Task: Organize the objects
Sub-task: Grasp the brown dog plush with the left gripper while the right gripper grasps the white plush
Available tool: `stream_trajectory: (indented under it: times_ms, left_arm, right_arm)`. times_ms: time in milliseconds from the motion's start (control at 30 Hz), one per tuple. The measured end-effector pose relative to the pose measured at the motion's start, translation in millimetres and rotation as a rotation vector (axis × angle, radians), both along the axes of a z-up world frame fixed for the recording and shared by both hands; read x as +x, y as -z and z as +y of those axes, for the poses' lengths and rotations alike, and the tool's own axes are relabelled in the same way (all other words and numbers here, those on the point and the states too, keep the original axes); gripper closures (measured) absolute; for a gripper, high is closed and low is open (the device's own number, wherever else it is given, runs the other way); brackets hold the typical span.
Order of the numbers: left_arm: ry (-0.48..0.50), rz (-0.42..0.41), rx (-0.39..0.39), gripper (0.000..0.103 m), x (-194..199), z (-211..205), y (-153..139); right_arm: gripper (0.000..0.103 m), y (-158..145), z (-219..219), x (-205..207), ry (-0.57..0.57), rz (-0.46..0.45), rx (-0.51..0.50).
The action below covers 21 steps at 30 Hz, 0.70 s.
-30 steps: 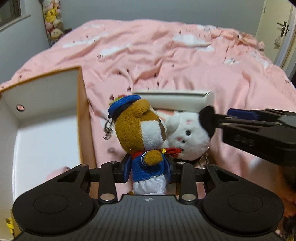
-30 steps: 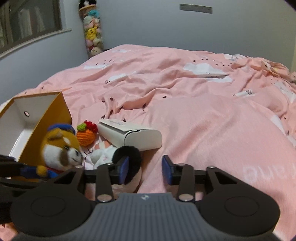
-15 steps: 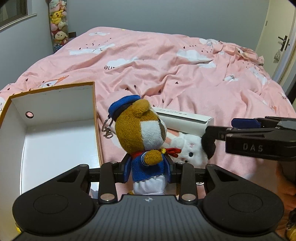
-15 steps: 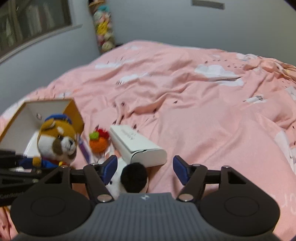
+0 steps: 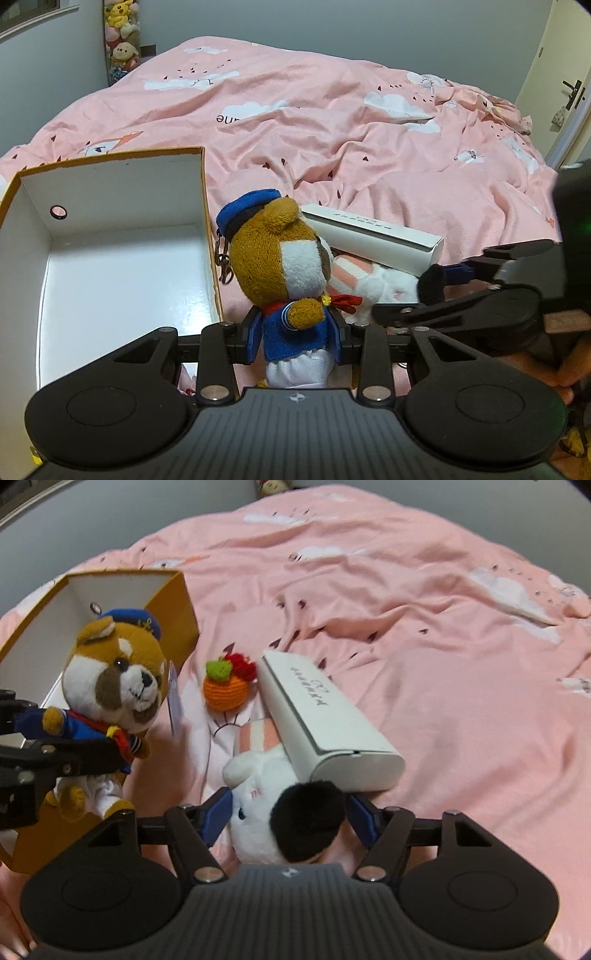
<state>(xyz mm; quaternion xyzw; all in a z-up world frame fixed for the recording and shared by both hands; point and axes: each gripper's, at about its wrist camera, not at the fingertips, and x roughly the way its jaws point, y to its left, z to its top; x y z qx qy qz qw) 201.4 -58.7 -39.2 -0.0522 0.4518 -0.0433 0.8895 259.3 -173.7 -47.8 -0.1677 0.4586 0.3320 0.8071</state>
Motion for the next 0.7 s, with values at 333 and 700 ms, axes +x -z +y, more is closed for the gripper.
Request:
stream_trajectory:
  times_ms: [333,700]
  left_arm:
    - [0.03,-0.004,-0.034,0.063,-8,3,0]
    - [0.067,-0.057,-0.078,0.063,-39,22,-36]
  right_arm:
    - [0.042,5,-6,-23,0.05,0.083,0.023]
    - [0.044,-44,-37,-83,0.2,0.027,0.188]
